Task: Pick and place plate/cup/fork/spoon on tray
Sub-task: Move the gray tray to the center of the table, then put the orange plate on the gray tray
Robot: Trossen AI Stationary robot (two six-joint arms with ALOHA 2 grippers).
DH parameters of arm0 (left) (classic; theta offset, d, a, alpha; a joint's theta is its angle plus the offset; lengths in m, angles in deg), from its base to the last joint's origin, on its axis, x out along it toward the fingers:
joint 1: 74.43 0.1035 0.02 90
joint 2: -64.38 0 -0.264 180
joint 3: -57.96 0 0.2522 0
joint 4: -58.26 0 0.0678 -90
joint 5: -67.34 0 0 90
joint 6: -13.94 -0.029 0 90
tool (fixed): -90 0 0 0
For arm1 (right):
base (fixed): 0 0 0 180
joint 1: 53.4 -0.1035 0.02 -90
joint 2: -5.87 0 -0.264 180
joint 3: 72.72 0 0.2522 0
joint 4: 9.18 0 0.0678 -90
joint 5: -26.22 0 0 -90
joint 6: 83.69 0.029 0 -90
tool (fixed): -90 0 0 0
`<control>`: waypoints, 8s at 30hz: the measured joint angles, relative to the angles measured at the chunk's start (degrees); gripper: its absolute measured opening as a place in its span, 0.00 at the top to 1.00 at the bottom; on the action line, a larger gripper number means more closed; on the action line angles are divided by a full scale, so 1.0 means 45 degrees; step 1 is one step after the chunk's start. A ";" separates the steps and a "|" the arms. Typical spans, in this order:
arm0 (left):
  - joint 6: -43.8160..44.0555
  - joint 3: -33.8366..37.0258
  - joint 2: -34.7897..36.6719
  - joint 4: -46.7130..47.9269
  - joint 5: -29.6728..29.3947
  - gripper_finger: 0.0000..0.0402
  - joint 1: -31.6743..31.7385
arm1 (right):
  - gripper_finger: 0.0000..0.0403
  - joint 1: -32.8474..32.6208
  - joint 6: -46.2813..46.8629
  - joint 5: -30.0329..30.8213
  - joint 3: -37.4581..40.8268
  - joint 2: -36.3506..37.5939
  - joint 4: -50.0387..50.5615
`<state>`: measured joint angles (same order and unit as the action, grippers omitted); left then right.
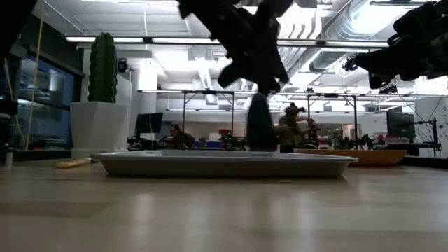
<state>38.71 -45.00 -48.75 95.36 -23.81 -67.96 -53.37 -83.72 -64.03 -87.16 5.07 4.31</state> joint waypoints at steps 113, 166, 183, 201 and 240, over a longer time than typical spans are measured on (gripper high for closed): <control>1.0502 1.1200 0.3718 -0.5011 -0.0688 1.00 -0.5781 | 1.00 0.1271 0.6643 0.0072 -0.9454 -1.9943 0.6875; 0.1628 1.2117 1.1639 -0.6995 -0.0905 1.00 0.0149 | 1.00 -0.2980 1.5306 0.3711 -0.8878 -1.1660 1.1510; 0.3983 1.2965 1.0166 -0.7150 -0.2987 1.00 -0.1579 | 1.00 -0.0416 1.9693 0.4255 -0.3520 -0.9654 0.9233; 0.8025 1.2965 0.5087 -0.7152 -0.1313 1.00 -0.3694 | 1.00 -0.1680 2.0151 0.3651 -0.3814 -1.3478 0.5223; 0.1877 1.1102 1.3005 -0.6922 -0.0213 1.00 -0.1252 | 0.85 0.3074 0.8344 0.1313 -1.1344 -1.2871 1.3598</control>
<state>47.15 4.96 9.77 64.21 -24.77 -73.59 -39.54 -46.17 -58.12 -138.21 -52.85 65.50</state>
